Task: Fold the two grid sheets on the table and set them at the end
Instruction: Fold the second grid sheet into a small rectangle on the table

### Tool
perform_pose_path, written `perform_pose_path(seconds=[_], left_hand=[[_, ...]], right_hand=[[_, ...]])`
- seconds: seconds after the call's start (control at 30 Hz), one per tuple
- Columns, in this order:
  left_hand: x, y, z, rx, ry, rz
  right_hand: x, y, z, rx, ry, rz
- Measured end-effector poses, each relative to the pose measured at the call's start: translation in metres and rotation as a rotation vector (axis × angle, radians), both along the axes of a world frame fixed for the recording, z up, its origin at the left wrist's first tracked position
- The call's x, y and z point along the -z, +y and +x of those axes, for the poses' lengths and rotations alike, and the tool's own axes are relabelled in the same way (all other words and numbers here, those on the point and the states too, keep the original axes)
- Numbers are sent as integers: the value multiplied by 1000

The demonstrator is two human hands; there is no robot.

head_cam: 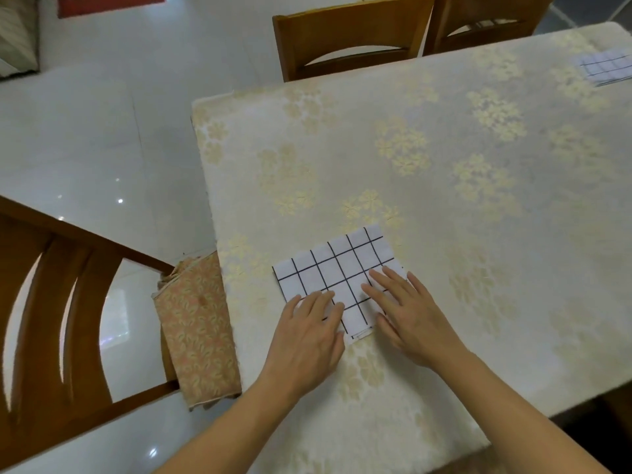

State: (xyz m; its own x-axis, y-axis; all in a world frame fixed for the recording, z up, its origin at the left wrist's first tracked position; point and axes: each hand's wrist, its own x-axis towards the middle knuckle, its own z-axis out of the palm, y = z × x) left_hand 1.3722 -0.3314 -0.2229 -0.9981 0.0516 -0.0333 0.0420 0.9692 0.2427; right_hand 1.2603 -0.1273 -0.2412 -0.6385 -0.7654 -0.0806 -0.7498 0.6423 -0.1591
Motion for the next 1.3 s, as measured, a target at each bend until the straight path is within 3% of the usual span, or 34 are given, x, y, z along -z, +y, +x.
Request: perform_pose_path(seconds=[0.2,0.33,0.5,0.97,1.3], left_hand=[[20,-32,-55,-34,7,-68],[40,-44,-74,-50,-54,-74],[55,-39,-70,-56,-101,-85],[60,-27,-62,-105,-60,-46],[63,-36,-50,-127,-83,-57]], right_hand=[[1,-52,-40,82,45,-48],[11,-76,-64,78,10,41],[26,-73,-68,62,-16,127],[30,-77,-54,56,-9,61],[43,-69,-65,96,-1,124]])
